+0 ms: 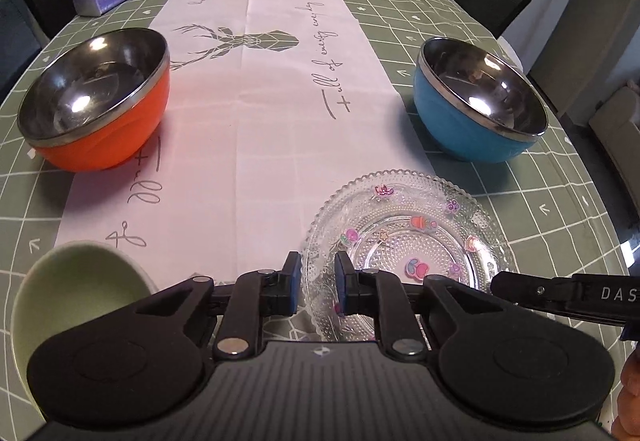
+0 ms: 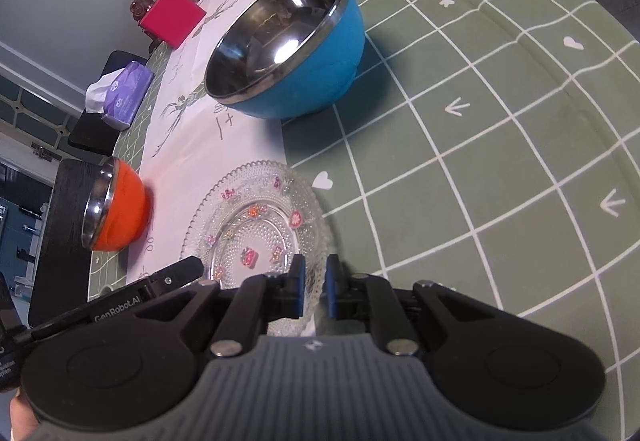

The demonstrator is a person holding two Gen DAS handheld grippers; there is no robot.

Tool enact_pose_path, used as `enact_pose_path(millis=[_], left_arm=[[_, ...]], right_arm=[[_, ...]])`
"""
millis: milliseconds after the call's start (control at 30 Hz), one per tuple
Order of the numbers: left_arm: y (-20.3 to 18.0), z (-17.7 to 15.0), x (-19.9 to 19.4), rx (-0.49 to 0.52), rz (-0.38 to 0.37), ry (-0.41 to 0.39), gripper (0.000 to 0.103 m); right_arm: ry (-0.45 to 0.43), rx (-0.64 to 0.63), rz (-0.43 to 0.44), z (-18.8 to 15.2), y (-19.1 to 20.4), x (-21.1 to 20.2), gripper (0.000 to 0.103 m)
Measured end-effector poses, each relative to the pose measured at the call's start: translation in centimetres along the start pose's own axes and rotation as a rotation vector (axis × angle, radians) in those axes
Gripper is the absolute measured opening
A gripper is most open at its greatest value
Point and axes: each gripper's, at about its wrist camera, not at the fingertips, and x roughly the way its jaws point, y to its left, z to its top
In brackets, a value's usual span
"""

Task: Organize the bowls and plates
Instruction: 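Close both tools on the flowered glass plate rim side by side, then carry the glass plate with both tools across the green cloth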

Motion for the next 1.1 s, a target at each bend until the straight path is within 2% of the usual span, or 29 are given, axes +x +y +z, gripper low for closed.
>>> enact_pose_path(millis=[300,567,867,1100], left_arm=[[0.0,-0.9,-1.5,-0.058,-0.026,-0.053,0.018],[-0.6,-1.2,-3.6,-0.075,-0.063,-0.092,0.018],[-2.1,-3.2,-6.5,-0.077,-0.126,-0.130,0.018],[-3.4,-5.3,-8.3,-0.062,-0.160,-0.127,0.018]], right_arm=[[-0.006,0.002,-0.009,0.1,-0.2,-0.8,0.007],[-0.047,-0.017,-0.001,-0.3,0.2,-3.3,0.007],[-0.138,-0.034,0.014,-3.2,-0.4,-8.4,0.006],[-0.189,-0.033,0.003,-6.0,-1.6,-11.4,0.006]])
